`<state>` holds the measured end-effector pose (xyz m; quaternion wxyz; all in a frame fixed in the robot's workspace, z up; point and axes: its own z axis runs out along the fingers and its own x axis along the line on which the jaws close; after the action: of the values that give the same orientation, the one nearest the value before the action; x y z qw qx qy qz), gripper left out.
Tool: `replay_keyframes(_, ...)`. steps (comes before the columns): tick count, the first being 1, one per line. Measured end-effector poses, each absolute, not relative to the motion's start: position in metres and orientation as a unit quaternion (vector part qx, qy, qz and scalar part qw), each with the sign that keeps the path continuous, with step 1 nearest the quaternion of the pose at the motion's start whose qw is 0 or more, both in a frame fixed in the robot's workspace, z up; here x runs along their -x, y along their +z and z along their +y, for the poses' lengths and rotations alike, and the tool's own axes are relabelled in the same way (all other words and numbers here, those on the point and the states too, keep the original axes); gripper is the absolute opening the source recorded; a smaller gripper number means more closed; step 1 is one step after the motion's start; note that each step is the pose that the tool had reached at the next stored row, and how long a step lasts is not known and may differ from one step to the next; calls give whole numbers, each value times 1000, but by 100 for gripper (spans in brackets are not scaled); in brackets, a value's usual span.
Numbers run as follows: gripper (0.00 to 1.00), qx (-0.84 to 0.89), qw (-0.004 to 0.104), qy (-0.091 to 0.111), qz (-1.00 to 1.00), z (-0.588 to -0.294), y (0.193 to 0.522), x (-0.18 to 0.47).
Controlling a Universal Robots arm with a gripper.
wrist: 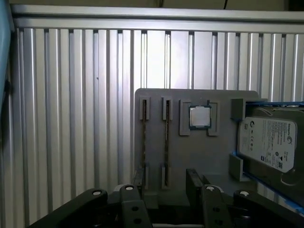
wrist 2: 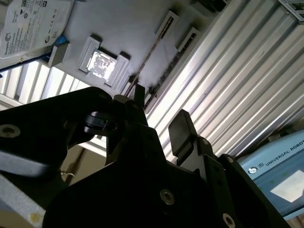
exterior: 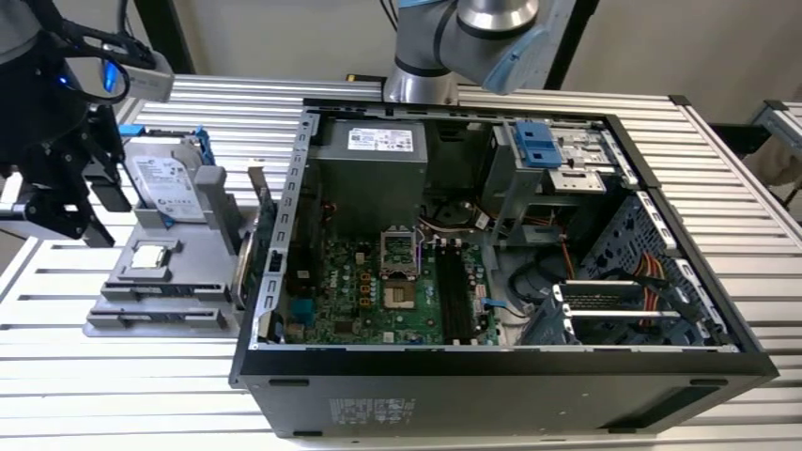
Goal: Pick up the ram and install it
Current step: 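Pick up the ram and move it above insertion slot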
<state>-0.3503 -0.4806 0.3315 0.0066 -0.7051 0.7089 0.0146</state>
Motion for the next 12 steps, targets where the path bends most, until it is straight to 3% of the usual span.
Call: replay_keyframes(12,100,705,7,15,709,-482,327,350)
